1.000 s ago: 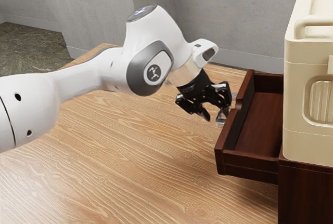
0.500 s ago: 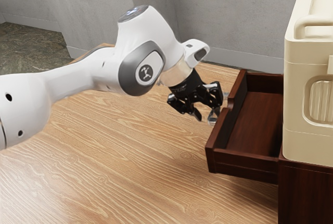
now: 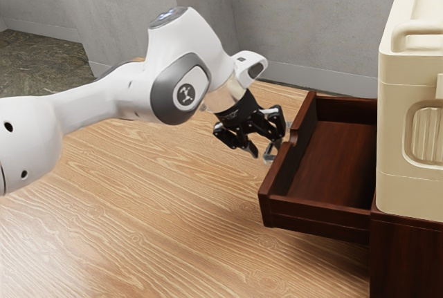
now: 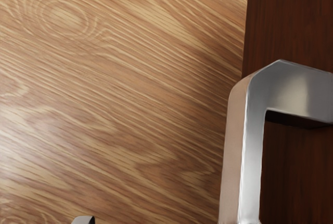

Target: Pull the drawer handle with one arm to open the drawer

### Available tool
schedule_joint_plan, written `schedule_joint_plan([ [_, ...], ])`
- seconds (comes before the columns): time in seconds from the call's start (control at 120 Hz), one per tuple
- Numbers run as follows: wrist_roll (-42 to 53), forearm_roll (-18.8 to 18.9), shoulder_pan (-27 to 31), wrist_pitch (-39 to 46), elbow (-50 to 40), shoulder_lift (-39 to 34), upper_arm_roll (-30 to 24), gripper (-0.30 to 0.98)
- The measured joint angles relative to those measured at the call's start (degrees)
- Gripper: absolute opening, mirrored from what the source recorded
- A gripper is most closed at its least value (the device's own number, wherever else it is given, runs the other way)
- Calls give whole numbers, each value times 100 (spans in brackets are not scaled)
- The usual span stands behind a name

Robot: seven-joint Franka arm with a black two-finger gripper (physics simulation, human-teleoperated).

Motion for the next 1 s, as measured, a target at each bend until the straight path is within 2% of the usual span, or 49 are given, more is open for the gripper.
schedule_joint_plan([
  [0.817, 42, -2, -44, 1, -202, -279, 89, 36],
  [0.942, 53, 129, -74, 1, -184, -419, 83, 37],
  [1.0, 25, 305, -100, -14, -173, -665, 74, 37],
])
